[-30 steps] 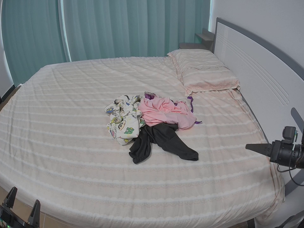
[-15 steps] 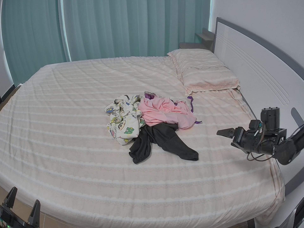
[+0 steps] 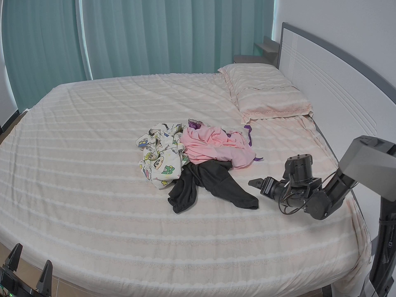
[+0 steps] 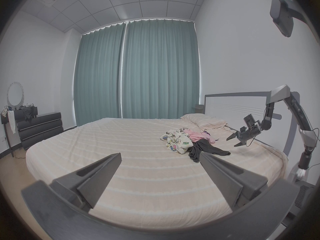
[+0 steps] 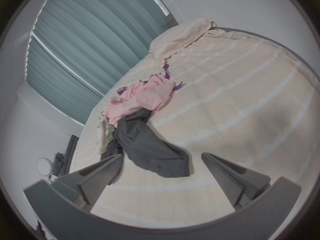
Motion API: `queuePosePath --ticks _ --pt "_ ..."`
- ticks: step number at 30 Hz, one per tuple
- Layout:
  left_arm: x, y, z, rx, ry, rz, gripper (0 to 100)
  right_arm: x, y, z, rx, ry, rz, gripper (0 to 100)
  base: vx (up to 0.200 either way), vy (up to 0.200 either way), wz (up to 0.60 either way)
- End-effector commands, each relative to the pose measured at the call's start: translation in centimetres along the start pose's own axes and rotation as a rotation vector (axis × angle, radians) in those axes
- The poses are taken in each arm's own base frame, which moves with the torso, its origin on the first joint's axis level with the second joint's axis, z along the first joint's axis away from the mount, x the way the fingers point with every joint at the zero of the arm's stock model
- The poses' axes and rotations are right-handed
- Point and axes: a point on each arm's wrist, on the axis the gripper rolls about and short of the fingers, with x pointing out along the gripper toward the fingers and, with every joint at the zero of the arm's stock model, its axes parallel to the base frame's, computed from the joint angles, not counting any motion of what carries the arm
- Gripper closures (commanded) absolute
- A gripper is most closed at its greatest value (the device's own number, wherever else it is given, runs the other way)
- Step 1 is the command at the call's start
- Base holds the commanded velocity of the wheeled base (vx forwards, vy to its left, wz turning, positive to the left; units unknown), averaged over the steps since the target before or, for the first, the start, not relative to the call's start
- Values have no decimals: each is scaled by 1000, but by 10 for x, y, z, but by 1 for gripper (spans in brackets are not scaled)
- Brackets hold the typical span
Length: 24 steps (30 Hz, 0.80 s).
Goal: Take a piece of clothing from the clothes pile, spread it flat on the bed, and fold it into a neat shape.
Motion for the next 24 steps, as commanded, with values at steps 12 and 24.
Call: queuePosePath --ticks 12,24 --pt "0 0 -5 1 0 0 0 46 1 -35 -60 24 -35 0 0 0 0" --pt "0 0 -5 -2 0 0 0 73 9 -57 -161 20 -43 0 0 0 0"
